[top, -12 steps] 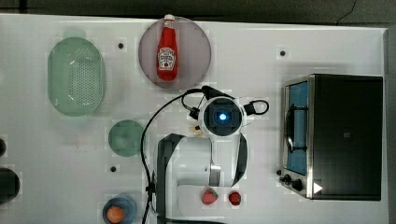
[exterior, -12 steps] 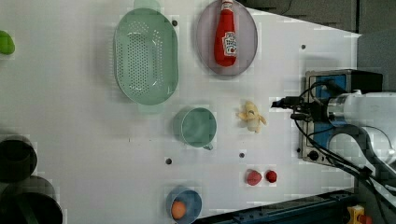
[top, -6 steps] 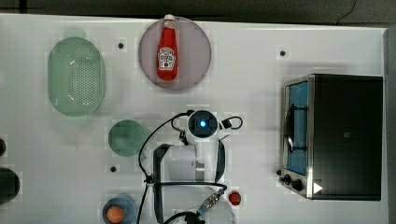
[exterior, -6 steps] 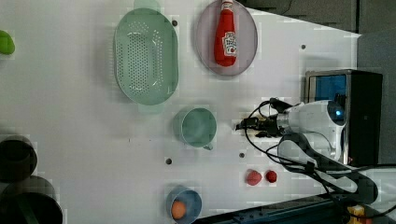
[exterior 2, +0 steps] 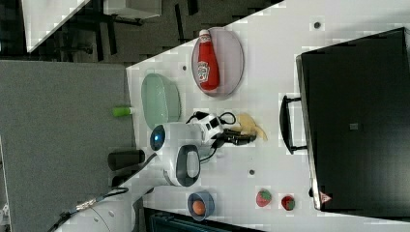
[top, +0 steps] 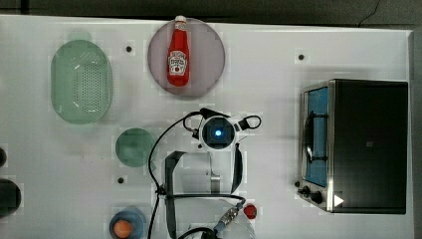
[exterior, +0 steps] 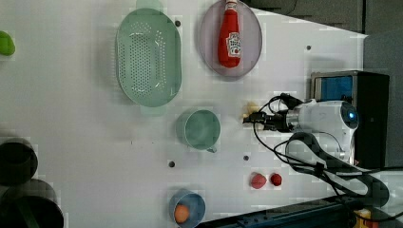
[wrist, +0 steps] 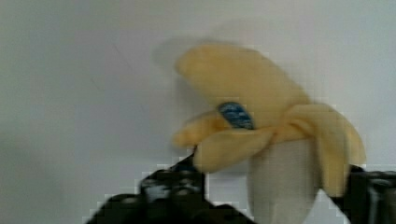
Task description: Pick Banana and place it in mug.
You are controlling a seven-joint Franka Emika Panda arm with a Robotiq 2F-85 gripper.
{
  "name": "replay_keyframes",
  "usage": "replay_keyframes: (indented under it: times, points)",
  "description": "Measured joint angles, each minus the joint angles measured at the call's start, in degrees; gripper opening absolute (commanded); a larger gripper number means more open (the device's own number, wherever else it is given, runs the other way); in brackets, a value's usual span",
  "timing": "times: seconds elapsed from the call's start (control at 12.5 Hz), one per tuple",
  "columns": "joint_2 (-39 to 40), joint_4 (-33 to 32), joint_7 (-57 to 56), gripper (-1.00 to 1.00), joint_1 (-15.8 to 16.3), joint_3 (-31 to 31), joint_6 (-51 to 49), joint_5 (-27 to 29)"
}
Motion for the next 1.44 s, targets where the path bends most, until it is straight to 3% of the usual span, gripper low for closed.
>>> replay_keyframes:
  times: [0.32,0.48,0.64,0.88,1.04,1.2,1.44]
  points:
    - [-2.2,-0.8,0.0,-0.37,-1.1,-0.2,0.1,1.1]
    - [-7.6,-0.9,0.0,-0.37,-0.7,-0.3,-2.3,1.5]
    - [-12.3,2.4,0.0,-0.37,-1.0,-0.3,-13.4,-0.3]
    - [-25.6,10.4,0.0,-0.37,-0.7,-0.2,-37.6,0.5]
    - [-32.6,14.5,0.4,-0.37,-0.8,0.8,-43.7,1.5]
    - [-37.3,17.8,5.2,-0.37,-1.9,5.6,-47.1,3.7]
    - [-38.1,19.1,14.9,-0.37,-0.6,14.4,-47.8,8.2]
